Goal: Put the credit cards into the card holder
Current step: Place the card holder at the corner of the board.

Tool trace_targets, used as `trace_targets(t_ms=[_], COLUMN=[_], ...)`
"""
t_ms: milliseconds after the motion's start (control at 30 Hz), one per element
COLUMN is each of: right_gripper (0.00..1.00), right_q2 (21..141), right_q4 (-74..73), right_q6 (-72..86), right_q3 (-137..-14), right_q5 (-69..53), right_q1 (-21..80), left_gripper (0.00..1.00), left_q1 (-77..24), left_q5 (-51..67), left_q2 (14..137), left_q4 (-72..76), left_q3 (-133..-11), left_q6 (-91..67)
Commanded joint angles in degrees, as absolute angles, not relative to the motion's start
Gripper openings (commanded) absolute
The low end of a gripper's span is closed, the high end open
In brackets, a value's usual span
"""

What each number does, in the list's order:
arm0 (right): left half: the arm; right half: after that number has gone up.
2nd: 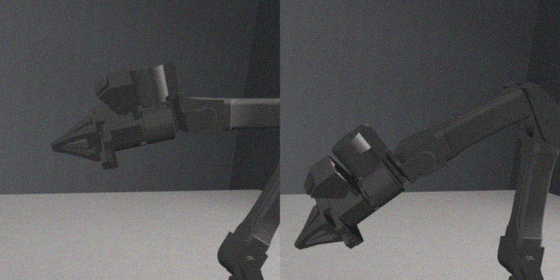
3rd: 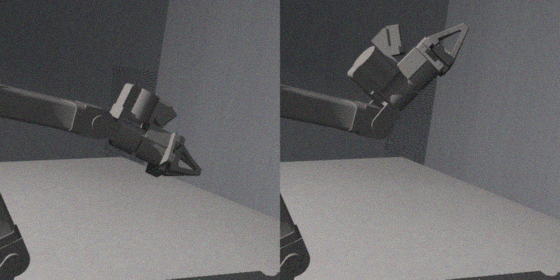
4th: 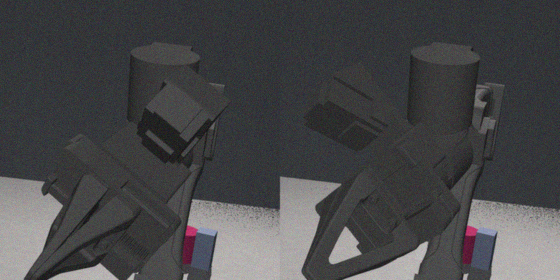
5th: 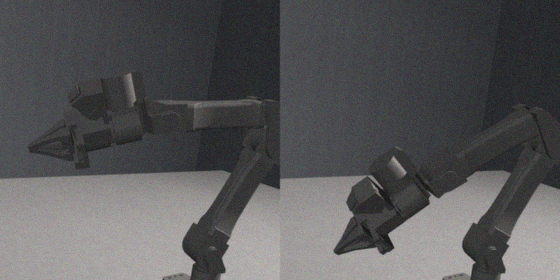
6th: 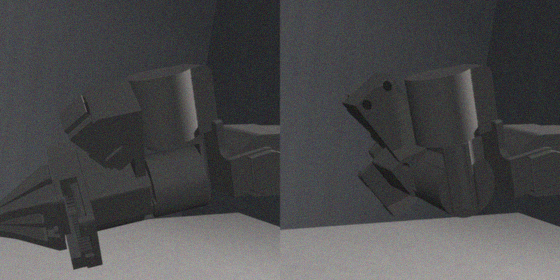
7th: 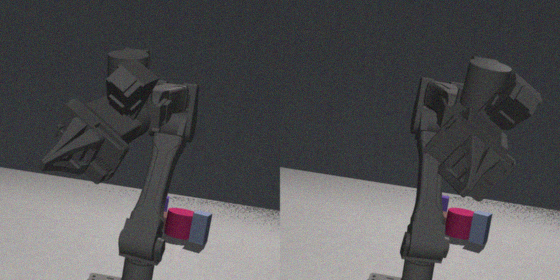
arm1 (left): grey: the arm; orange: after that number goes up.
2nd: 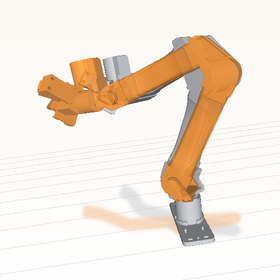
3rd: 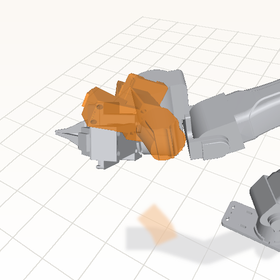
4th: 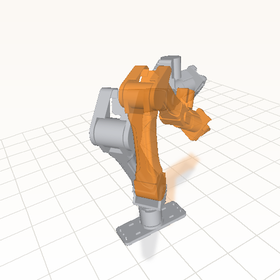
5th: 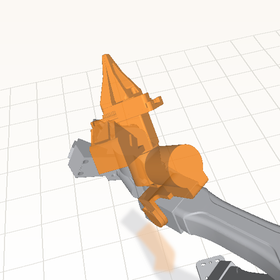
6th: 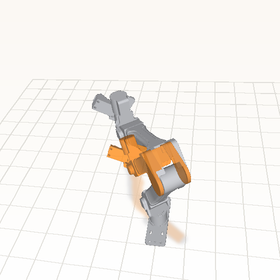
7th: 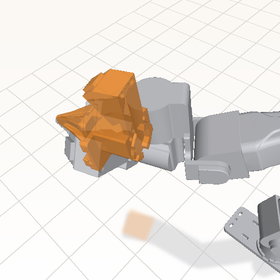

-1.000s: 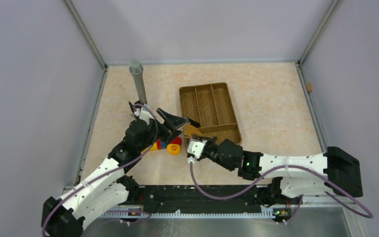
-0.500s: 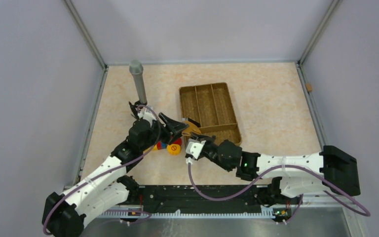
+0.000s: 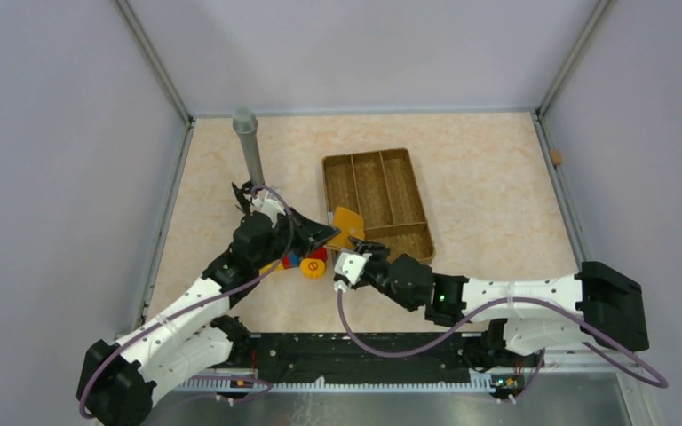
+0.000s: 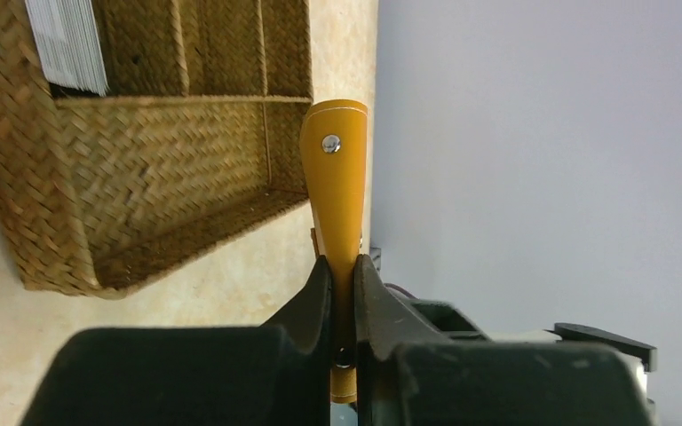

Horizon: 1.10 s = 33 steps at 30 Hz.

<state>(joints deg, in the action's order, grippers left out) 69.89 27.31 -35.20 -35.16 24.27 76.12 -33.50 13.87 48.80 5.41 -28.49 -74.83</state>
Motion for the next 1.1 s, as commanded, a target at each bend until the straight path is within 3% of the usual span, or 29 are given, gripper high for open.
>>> trace_targets(t_ms=[0,133,300,467,567,733,1067], right_gripper=[0.49,0.54,0.53,0.5,0.47,0.41,0.44], right_q2=[64.16,58.62,53.0,55.87,60.13,65.14,64.69], right_q4=[23.98,15.61,13.58,22.87,30.7,35.73,32.62], right_q6=[-21.14,-5.99,14.02,29.14,34.15,37.21,34.42], right_q3=[-36.08,-35.71,-33.76,-30.07,-27.78,-25.2,-22.59], right_q5=[29.47,23.5,0.31,-25.53,-37.3,-41.73,-38.24], right_q1=[76.48,71.99,60.37,48.31,47.12,47.14,45.98], left_gripper=[0.0,0.0,0.0,0.0,0.0,0.0,0.0], left_q1=[-32.97,-32.96,-32.98,-32.97,-32.96,-32.96,-33.02], left_q5=[14.05,17.59,25.95,32.54,35.88,39.71,42.84], left_q2=[47.44,44.6,42.78,44.42,46.43,48.59,47.26], left_q4=[8.73,9.35,10.7,13.76,15.74,16.59,18.02], left_q3=[-28.42,-26.25,-23.3,-21.33,-20.51,-19.34,-18.53], left_q6=[-63.24,-51.18,-43.63,-42.59,-43.75,-43.43,-43.99])
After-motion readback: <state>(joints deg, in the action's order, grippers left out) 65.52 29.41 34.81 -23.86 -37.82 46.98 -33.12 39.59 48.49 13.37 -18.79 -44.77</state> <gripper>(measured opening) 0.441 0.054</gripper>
